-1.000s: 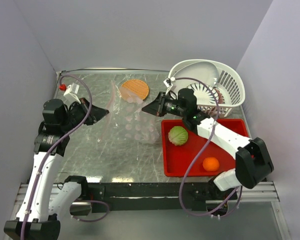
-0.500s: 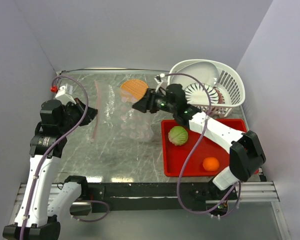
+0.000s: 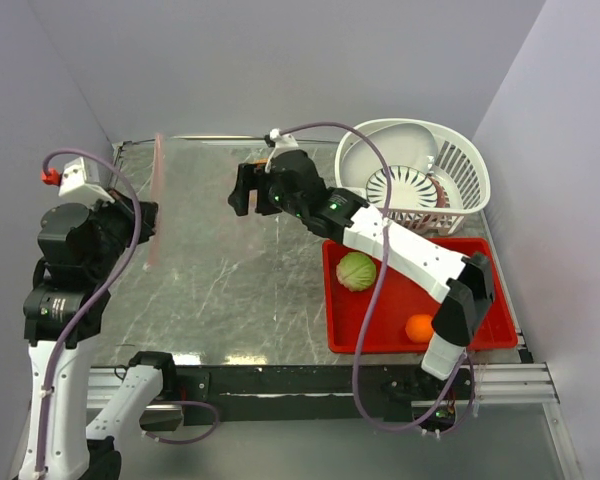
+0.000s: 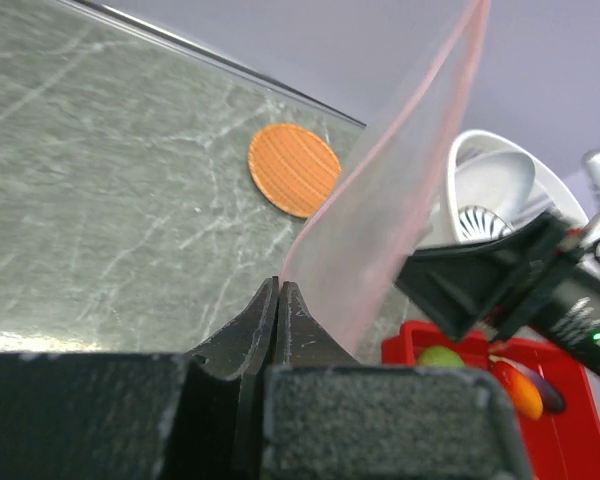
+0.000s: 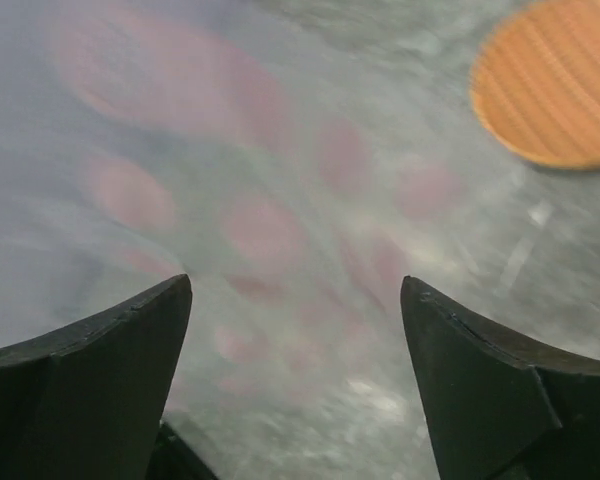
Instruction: Place the food in the zip-top bag and seal the zipper
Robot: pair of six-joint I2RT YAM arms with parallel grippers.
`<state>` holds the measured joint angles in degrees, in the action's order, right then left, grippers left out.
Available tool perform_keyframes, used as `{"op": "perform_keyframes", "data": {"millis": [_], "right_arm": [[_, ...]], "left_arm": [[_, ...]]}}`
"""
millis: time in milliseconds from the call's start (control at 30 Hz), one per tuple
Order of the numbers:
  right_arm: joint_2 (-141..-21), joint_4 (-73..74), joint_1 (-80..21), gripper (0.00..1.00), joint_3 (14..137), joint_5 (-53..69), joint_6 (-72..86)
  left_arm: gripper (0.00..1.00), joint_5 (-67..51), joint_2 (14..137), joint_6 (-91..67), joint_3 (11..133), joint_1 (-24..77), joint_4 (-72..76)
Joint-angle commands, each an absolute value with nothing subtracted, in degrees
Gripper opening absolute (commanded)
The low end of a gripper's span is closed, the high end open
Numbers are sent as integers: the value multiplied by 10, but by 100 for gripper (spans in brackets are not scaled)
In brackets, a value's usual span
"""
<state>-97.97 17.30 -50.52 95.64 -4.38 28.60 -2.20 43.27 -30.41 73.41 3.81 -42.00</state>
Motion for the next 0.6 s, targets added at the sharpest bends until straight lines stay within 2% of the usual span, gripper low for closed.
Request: {"op": "perform_keyframes", "data": {"millis": [0, 233, 367, 567], "right_arm": [[-991, 249, -497, 96, 949, -155, 274], [-967, 215, -481, 97, 897, -129, 283], [-940, 158, -485, 97, 870, -37, 308], [-926, 77, -504, 94, 823, 19, 374]], "left_arm": [[1, 36, 439, -284, 785, 37, -453], [1, 5, 446, -289, 771, 37, -436], [1, -51, 463, -315, 678, 38, -388], [1, -86, 483, -364, 553, 47, -305]]}}
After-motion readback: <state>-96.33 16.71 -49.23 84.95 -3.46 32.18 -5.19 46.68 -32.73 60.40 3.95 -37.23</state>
